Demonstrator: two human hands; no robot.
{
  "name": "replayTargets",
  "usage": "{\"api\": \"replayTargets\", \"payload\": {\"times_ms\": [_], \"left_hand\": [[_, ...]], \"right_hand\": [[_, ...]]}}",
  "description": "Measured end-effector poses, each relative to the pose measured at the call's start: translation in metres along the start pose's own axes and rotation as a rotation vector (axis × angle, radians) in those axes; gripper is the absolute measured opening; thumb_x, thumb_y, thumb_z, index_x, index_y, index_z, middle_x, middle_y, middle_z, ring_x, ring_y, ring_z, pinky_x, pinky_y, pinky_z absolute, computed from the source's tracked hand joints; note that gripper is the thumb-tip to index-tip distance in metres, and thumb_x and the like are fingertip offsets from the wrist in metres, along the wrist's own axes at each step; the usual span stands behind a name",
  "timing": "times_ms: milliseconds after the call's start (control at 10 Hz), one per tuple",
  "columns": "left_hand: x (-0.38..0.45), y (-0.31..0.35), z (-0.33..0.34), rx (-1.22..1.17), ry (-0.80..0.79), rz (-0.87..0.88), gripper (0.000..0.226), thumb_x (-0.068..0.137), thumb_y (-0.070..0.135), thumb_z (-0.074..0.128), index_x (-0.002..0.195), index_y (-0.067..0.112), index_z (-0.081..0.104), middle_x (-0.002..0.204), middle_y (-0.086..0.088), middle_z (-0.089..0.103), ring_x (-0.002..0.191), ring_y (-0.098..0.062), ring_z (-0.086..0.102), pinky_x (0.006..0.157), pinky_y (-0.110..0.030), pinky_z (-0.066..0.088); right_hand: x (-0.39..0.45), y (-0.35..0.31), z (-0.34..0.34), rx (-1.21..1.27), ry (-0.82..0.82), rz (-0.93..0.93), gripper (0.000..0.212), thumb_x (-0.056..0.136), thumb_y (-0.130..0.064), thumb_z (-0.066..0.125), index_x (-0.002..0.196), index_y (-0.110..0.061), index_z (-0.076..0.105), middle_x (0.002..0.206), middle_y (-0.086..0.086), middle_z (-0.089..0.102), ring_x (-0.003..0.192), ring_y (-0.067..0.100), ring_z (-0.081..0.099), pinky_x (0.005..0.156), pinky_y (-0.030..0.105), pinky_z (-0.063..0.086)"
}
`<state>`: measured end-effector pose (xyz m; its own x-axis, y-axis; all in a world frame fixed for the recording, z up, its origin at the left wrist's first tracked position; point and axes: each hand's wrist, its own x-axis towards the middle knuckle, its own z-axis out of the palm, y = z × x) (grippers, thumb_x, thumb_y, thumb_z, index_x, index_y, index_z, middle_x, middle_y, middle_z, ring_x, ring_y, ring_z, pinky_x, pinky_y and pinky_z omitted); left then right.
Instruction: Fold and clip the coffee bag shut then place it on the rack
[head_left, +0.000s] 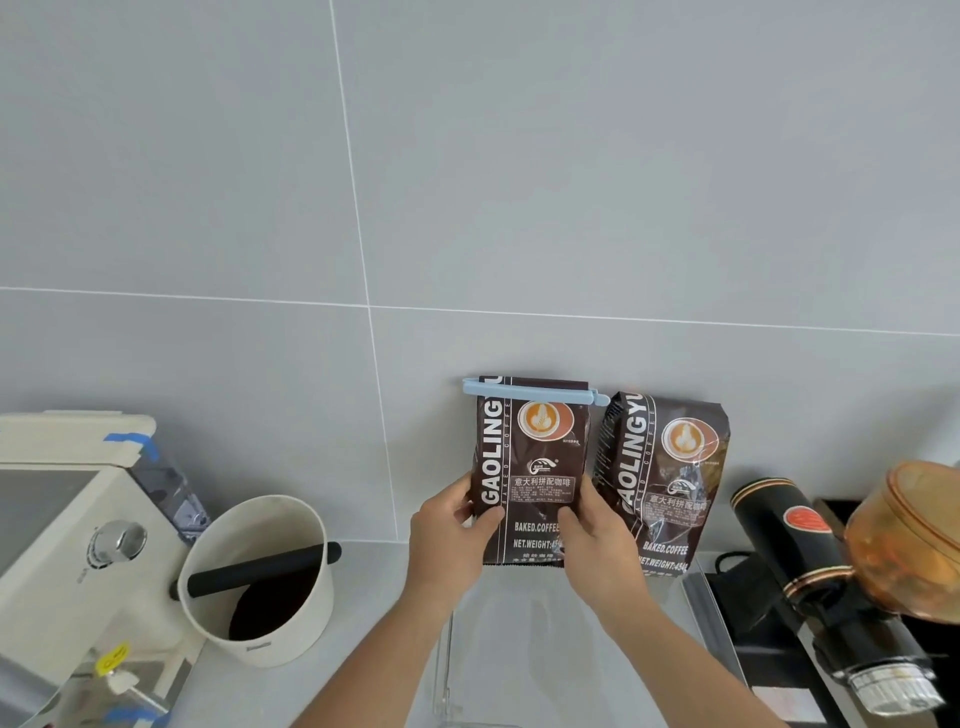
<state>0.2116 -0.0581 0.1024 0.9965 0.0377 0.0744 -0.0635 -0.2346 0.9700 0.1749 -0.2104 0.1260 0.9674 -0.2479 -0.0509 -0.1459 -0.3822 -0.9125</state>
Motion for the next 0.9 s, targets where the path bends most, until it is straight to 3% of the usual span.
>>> {"api": "replayTargets", "payload": {"times_ms": [200, 400, 500, 600, 700, 800, 900], "left_hand": [[0.004, -0.002, 0.002, 0.003, 0.014, -0.002, 0.037, 0.081, 0.006, 0.071, 0.112, 0.027, 0.070, 0.093, 0.030, 0.071, 0.083, 0.012, 0.068, 0.080, -0.019, 0.056], [0.003, 0.001, 0.000, 0.026, 0.010, -0.034, 0.038, 0.082, 0.012, 0.073, 0.117, 0.024, 0.067, 0.101, 0.016, 0.072, 0.087, 0.005, 0.067, 0.081, -0.020, 0.056], [0.001, 0.007, -0.002, 0.062, 0.013, -0.052, 0.033, 0.083, 0.012, 0.070, 0.114, 0.022, 0.069, 0.103, 0.009, 0.073, 0.083, 0.008, 0.065, 0.066, -0.002, 0.048], [-0.001, 0.014, -0.005, 0.045, 0.027, -0.067, 0.031, 0.083, 0.012, 0.069, 0.113, 0.019, 0.070, 0.103, 0.006, 0.074, 0.072, 0.021, 0.062, 0.059, 0.003, 0.044], [-0.003, 0.024, -0.012, -0.001, 0.044, -0.112, 0.032, 0.084, 0.016, 0.070, 0.116, 0.019, 0.066, 0.104, 0.003, 0.070, 0.077, 0.012, 0.064, 0.060, 0.002, 0.045], [-0.009, 0.039, -0.021, -0.075, 0.047, -0.148, 0.037, 0.084, 0.022, 0.070, 0.120, 0.015, 0.064, 0.108, -0.001, 0.071, 0.095, -0.016, 0.068, 0.089, -0.030, 0.056], [-0.020, 0.059, -0.031, -0.324, 0.009, -0.239, 0.011, 0.088, 0.014, 0.066, 0.098, 0.017, 0.070, 0.096, -0.004, 0.072, 0.094, -0.022, 0.068, 0.085, -0.038, 0.055]], "right_hand": [[0.002, -0.003, -0.003, 0.048, -0.028, 0.008, 0.047, 0.096, -0.018, 0.044, 0.126, -0.052, 0.049, 0.105, -0.017, 0.072, 0.095, 0.007, 0.067, 0.086, 0.034, 0.054], [0.001, -0.002, -0.008, 0.063, -0.058, 0.012, 0.046, 0.094, -0.017, 0.047, 0.124, -0.052, 0.052, 0.105, -0.019, 0.073, 0.099, 0.009, 0.067, 0.092, 0.038, 0.052], [-0.002, -0.006, -0.014, 0.119, -0.064, 0.029, 0.045, 0.095, -0.013, 0.046, 0.115, -0.051, 0.060, 0.097, -0.021, 0.075, 0.092, 0.003, 0.068, 0.081, 0.025, 0.053], [-0.007, -0.011, -0.022, 0.195, -0.089, 0.062, 0.043, 0.097, -0.014, 0.045, 0.101, -0.050, 0.068, 0.095, -0.024, 0.075, 0.090, -0.004, 0.066, 0.078, 0.022, 0.048], [-0.011, -0.020, -0.033, 0.341, -0.132, 0.131, 0.040, 0.097, -0.010, 0.048, 0.089, -0.036, 0.078, 0.089, -0.017, 0.078, 0.087, -0.002, 0.068, 0.082, 0.020, 0.048], [-0.020, -0.037, -0.047, 0.562, -0.183, 0.164, 0.031, 0.097, -0.007, 0.051, 0.081, -0.018, 0.076, 0.081, -0.008, 0.079, 0.083, 0.003, 0.071, 0.084, 0.024, 0.049], [-0.026, -0.045, -0.062, 0.689, -0.157, 0.203, 0.022, 0.096, -0.016, 0.055, 0.114, -0.011, 0.066, 0.105, 0.004, 0.075, 0.103, 0.018, 0.068, 0.097, 0.036, 0.047]]}}
